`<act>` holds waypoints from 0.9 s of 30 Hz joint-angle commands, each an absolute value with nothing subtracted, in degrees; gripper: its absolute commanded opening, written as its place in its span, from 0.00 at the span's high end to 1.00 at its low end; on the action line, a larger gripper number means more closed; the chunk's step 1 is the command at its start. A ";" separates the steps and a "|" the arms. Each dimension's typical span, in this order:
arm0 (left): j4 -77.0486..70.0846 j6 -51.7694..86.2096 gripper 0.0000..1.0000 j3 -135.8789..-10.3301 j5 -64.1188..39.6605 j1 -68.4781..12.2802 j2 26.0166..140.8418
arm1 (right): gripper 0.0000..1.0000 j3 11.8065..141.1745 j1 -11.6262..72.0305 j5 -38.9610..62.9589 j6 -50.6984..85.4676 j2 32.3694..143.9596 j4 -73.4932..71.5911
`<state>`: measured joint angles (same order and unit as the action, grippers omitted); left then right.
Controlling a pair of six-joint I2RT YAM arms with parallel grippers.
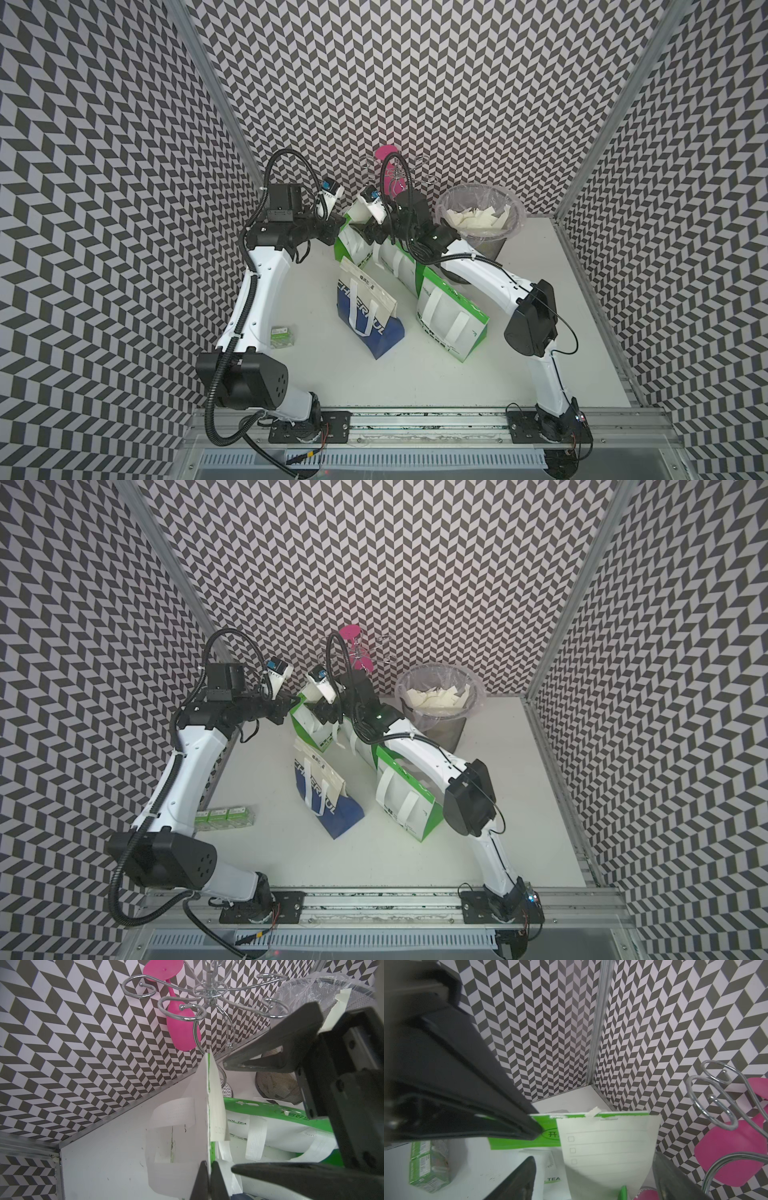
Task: Shred takeout receipts and throw away
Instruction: Tear off the takeout receipt from the takeout bag.
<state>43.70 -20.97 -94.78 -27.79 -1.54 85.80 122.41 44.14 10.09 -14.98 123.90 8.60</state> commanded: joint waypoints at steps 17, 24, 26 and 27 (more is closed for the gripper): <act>45.20 -23.89 1.00 -96.50 -29.79 -3.25 81.83 | 0.33 126.09 42.24 15.76 -10.44 126.86 3.30; 45.44 -23.74 1.00 -96.94 -29.02 -3.50 82.36 | 0.48 127.09 41.92 16.10 -10.11 126.93 4.35; 45.45 -23.64 1.00 -97.01 -28.20 -3.60 82.51 | 0.50 127.00 41.92 15.73 -10.34 126.70 4.49; 45.50 -23.56 1.00 -97.01 -27.68 -3.60 82.53 | 0.51 127.04 41.92 15.35 -10.52 126.58 4.65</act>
<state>44.82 -22.63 -94.80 -26.65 -2.66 83.88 125.40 42.06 15.88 -10.52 125.99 7.33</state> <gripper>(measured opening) 0.048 0.489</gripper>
